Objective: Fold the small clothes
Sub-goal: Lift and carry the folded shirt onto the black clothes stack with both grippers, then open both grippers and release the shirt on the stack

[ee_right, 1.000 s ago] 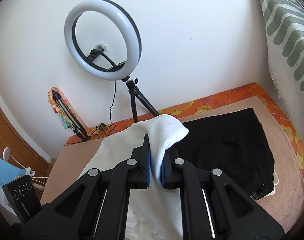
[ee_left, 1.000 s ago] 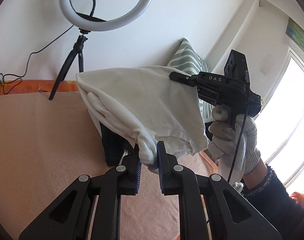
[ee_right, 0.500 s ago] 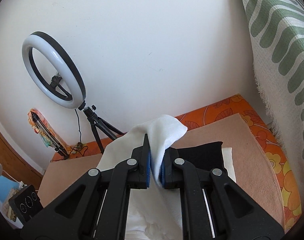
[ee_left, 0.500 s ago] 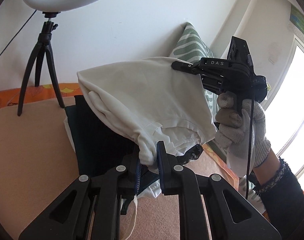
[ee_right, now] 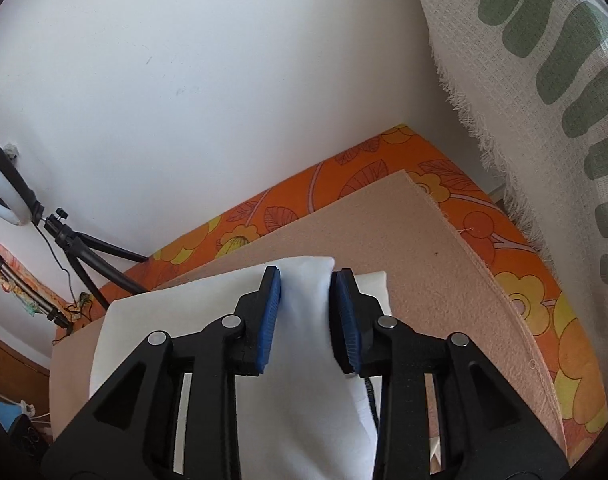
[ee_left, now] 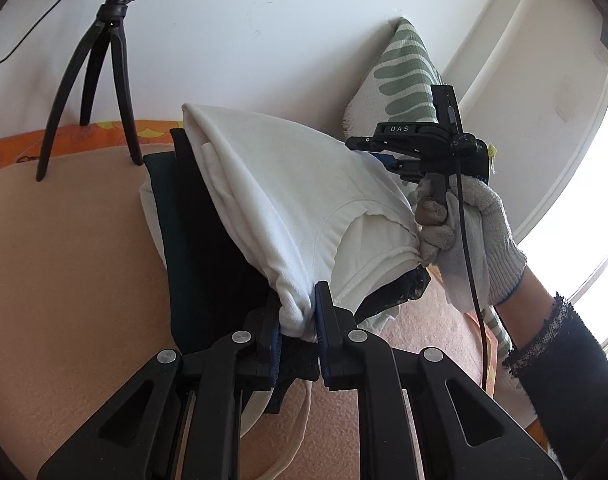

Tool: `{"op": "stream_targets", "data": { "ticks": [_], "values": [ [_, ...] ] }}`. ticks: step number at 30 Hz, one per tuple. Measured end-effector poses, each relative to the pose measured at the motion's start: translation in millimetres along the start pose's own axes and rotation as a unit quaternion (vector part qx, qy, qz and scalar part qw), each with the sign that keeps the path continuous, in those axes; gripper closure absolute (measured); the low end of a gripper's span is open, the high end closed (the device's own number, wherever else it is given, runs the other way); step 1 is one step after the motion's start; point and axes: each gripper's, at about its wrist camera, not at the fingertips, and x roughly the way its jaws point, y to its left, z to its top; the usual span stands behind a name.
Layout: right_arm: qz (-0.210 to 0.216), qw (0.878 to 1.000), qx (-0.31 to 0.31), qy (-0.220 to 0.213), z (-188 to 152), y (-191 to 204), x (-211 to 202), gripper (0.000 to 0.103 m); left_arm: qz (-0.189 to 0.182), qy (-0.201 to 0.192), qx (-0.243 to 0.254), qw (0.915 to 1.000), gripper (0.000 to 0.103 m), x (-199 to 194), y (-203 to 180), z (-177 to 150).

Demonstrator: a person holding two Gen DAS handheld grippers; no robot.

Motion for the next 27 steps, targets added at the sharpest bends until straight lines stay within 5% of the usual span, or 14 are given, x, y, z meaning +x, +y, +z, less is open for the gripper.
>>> {"op": "stream_targets", "data": {
  "ticks": [5, 8, 13, 15, 27],
  "values": [
    [-0.083, 0.996, -0.023, 0.001, 1.8, -3.0, -6.9, 0.068, 0.013, 0.015, 0.001, 0.9998, 0.083, -4.4, -3.1, -3.3],
    [-0.099, 0.995, -0.019, -0.015, 0.5, -5.5, -22.4, 0.053, 0.026, 0.024, 0.004, 0.9994, 0.08, -13.4, -2.3, -8.5],
    [-0.095, 0.995, -0.005, -0.027, -3.9, -6.4, -51.7, 0.048, 0.051, 0.033, 0.007, 0.9981, 0.068, -34.4, -3.5, -16.6],
    [-0.097, 0.995, -0.009, -0.035, -7.7, -1.4, -65.2, 0.044, 0.064, 0.023, 0.007, 0.9977, 0.047, -46.1, -4.6, -19.2],
    [-0.097, 0.992, -0.041, -0.071, -53.3, 42.1, -150.3, 0.02, 0.126, -0.026, 0.065, 0.9896, 0.023, -117.4, -36.4, -40.7]
  ]
}}
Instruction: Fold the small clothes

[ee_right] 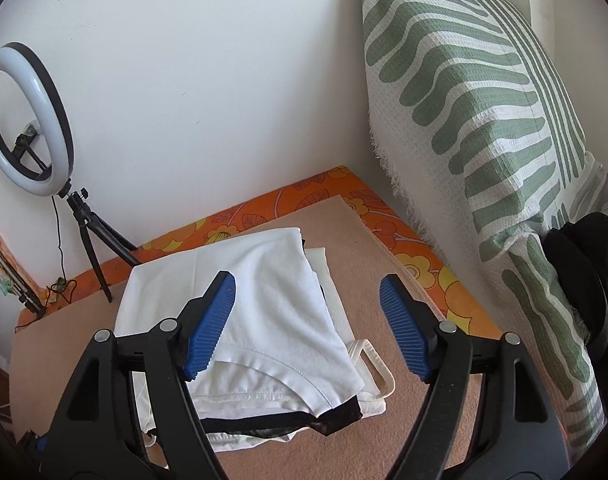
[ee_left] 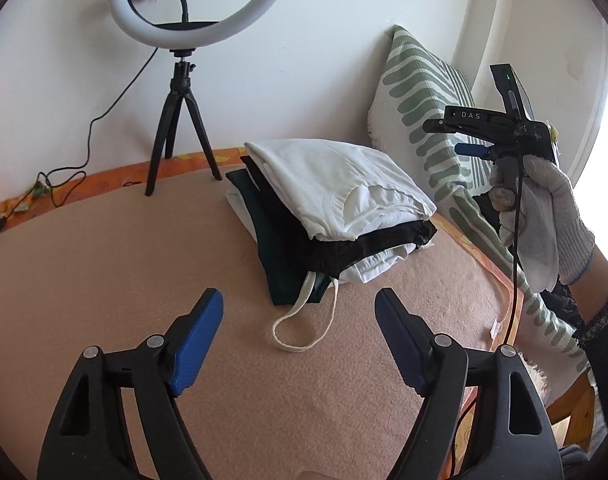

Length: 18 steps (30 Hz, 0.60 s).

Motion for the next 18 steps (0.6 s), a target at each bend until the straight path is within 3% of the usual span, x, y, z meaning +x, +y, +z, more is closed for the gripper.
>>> {"op": "stream_targets", "data": {
  "ticks": [2, 10, 18],
  "values": [
    [-0.005, 1.0, -0.006, -0.009, -8.4, 6.0, -17.6, 0.013, 0.005, -0.01, 0.009, 0.9999, 0.023, -14.0, -3.1, -2.0],
    [-0.009, 0.999, -0.019, -0.03, -41.3, 27.8, -75.0, 0.002, 0.022, -0.033, 0.03, 0.9988, 0.021, -57.9, -17.1, -16.7],
    [-0.016, 0.999, -0.025, -0.037, -76.3, 42.8, -108.5, 0.001, 0.036, -0.056, 0.043, 0.9968, 0.02, -93.8, -25.0, -31.5]
  ]
}}
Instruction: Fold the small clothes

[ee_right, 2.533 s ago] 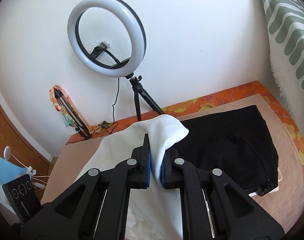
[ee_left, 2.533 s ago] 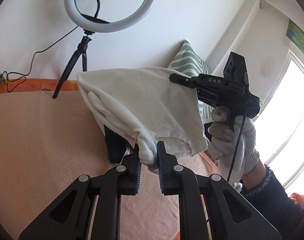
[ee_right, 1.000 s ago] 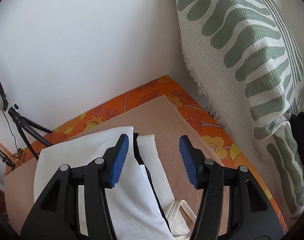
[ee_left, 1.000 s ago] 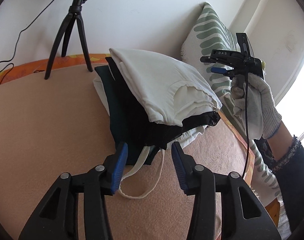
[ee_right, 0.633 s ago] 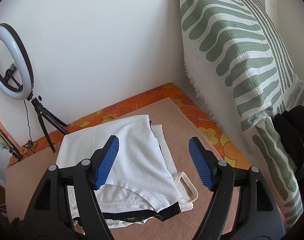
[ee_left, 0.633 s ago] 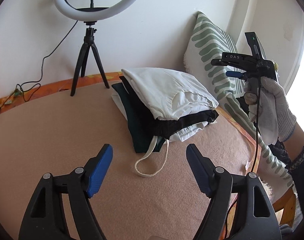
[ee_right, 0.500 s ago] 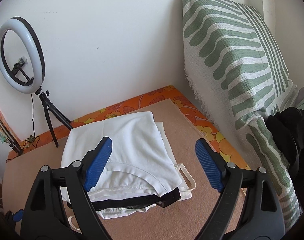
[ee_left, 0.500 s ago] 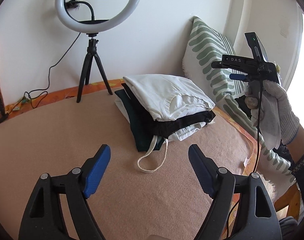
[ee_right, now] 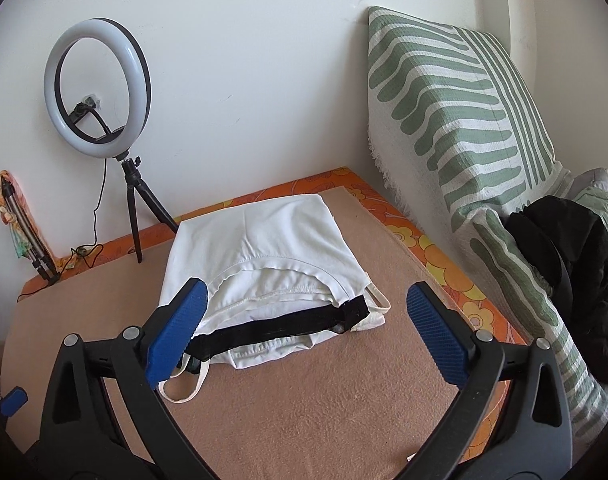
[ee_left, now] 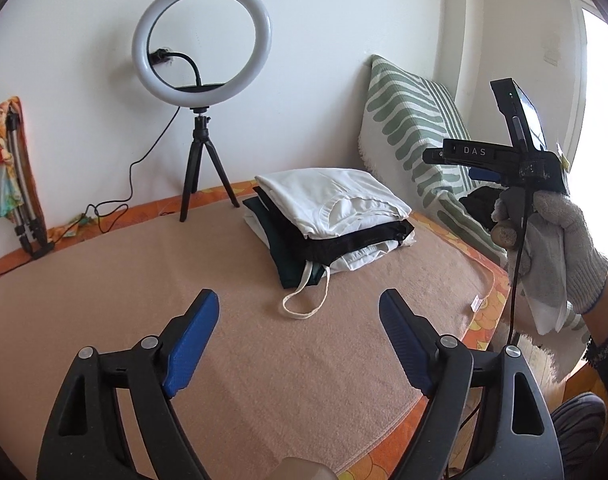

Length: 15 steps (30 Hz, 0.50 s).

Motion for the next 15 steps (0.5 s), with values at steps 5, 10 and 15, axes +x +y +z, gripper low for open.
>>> {"op": "stream_targets", "data": {
  "ticks": [5, 10, 15],
  "values": [
    [-0.011, 1.0, -0.012, -0.011, -18.8, 14.8, -18.5, 0.0, 0.021, -0.002, 0.016, 0.9996, 0.016, -14.1, -2.8, -4.4],
    [-0.014, 0.999, -0.024, -0.021, -36.8, 33.6, -35.7, 0.0, 0.041, -0.003, 0.03, 0.9987, 0.012, -26.3, -2.1, -11.8],
    [-0.014, 0.999, -0.04, -0.03, -55.8, 55.3, -48.2, 0.0, 0.05, -0.012, 0.037, 0.998, 0.004, -38.5, 2.5, -20.0]
  ]
}}
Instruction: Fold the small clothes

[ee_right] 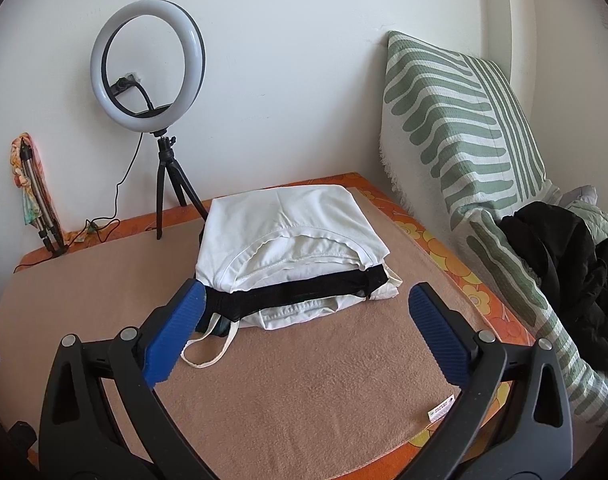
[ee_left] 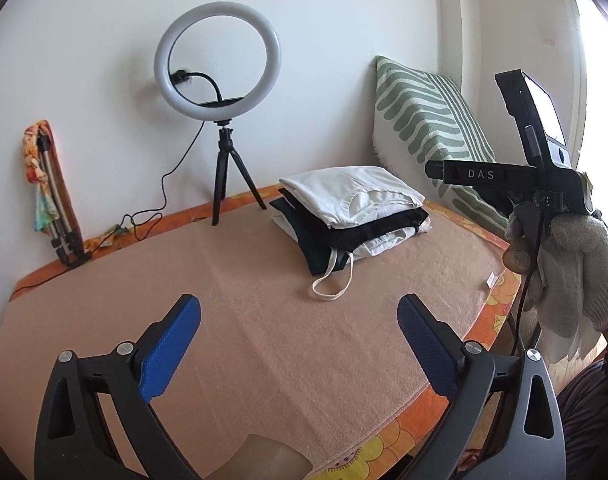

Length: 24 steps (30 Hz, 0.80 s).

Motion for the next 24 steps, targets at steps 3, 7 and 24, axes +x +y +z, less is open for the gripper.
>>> {"op": "stream_targets", "data": {
  "ticks": [3, 7, 24],
  "values": [
    [0.004, 1.0, -0.001, -0.001, -10.2, 11.4, -5.2, 0.0, 0.013, 0.0, 0.004, 0.9999, 0.003, -5.0, 3.7, -5.3],
    [0.003, 1.0, 0.011, -0.016, -23.5, 22.0, -12.4, 0.0, 0.015, 0.002, -0.01, 0.9998, 0.003, -7.1, 15.2, -11.6],
    [0.014, 0.999, 0.01, -0.032, -54.5, 51.8, -9.3, 0.0, 0.06, 0.006, -0.005, 0.9982, 0.001, 10.7, 34.1, -42.8]
  ]
}}
